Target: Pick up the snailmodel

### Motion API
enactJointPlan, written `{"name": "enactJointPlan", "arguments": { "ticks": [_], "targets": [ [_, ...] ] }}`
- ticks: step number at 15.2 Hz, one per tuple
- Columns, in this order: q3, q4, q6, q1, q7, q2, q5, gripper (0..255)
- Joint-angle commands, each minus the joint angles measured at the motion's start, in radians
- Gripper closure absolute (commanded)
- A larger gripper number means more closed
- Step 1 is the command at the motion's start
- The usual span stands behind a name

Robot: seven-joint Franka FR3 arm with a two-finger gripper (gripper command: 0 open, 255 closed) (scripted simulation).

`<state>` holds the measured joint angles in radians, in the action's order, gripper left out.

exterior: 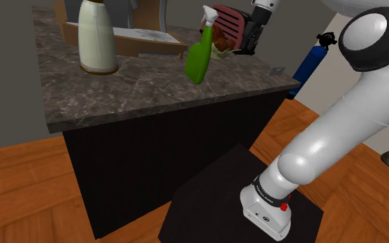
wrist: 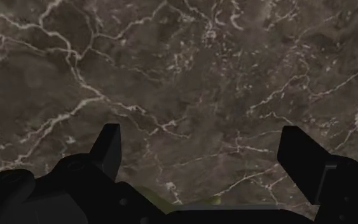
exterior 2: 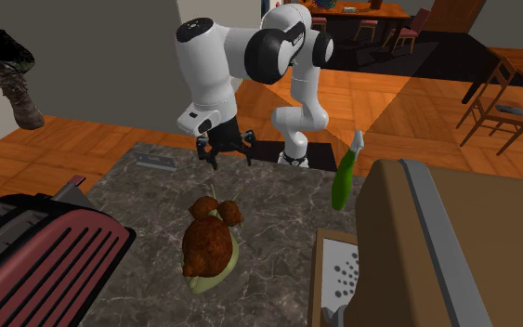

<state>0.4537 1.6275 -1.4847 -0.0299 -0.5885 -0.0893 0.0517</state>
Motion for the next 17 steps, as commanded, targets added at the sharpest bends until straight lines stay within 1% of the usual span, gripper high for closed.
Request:
{"name": "enactJointPlan", "arguments": {
  "ticks": [1, 4, 5, 12, 14, 15, 17],
  "targets": [
    [0.034, -0.122, 0.037, -0.019, -0.068, 0.107, 0.042, 0],
    [0.068, -0.315, 0.102, -0.074, -0.159, 0.273, 0.117, 0],
    [0.066, -0.319, 0.103, -0.078, -0.161, 0.276, 0.118, 0],
    [0.058, -0.163, -0.017, -0.059, -0.158, 0.234, 0.096, 0],
    [0.058, -0.163, -0.017, -0.059, -0.157, 0.234, 0.096, 0],
    [0.059, -0.162, -0.016, -0.059, -0.158, 0.233, 0.096, 255],
    [0.059, -0.162, -0.016, -0.059, -0.158, 0.233, 0.095, 255]
  ]
}}
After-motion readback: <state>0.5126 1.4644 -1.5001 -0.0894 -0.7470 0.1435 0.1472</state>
